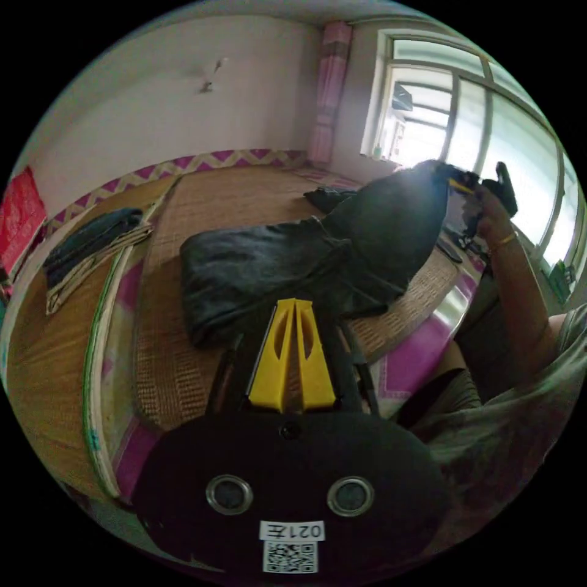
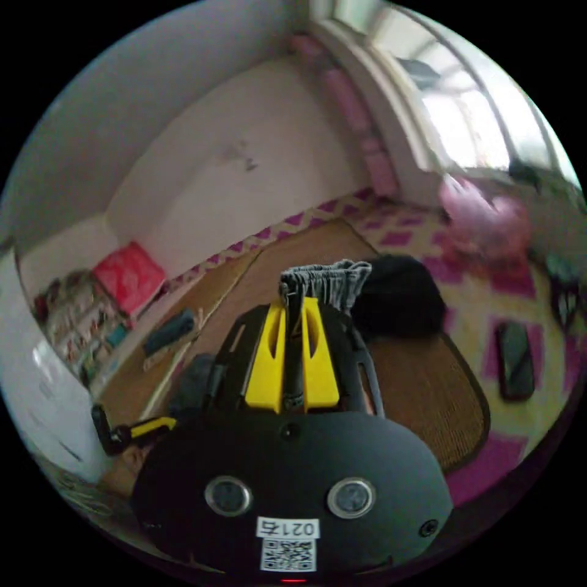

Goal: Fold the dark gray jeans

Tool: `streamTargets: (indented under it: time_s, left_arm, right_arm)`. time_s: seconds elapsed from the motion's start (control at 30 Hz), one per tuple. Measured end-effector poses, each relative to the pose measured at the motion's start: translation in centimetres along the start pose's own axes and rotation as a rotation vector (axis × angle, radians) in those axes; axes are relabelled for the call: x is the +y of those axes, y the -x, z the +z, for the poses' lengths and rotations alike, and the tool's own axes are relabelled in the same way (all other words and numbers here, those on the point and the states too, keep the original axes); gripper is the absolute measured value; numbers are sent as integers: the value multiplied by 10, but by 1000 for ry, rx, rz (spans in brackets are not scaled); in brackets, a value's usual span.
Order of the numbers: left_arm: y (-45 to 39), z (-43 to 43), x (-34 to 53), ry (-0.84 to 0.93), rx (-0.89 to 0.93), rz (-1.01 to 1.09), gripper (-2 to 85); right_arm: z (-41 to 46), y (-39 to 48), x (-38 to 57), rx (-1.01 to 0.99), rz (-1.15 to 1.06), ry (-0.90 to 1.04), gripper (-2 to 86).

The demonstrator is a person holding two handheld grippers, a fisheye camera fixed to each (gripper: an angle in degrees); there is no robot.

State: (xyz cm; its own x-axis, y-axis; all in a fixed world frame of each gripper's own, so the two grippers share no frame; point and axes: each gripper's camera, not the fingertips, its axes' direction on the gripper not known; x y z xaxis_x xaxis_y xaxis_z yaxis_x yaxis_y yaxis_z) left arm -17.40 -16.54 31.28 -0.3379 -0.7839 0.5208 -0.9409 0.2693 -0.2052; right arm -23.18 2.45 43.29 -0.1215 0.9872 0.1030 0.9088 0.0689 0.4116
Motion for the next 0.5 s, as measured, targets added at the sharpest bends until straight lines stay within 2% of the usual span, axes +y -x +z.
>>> streamTargets:
  time_s: [0.13, 0.23, 0.27, 0.33, 0.4, 0.5]
  left_arm:
    - [48, -28, 20, -19, -4, -102, -10]
    - [79, -46, 33, -26, -13, -156, -10]
    - [85, -49, 35, -25, -16, -164, -10]
    - [109, -62, 43, -14, -36, -187, -10]
    - [126, -73, 48, -5, -58, -200, -10]
    - [156, -91, 53, -19, -79, -234, -10]
  right_arm:
    - [61, 207, 16, -61, -421, 43, 42]
    - [139, 315, 74, -119, -602, 163, 42]
    - [159, 331, 90, -126, -625, 203, 42]
    - [247, 371, 161, -145, -672, 430, 43]
    - [288, 374, 199, -162, -652, 540, 43]
    - [269, 373, 193, -164, -597, 427, 41]
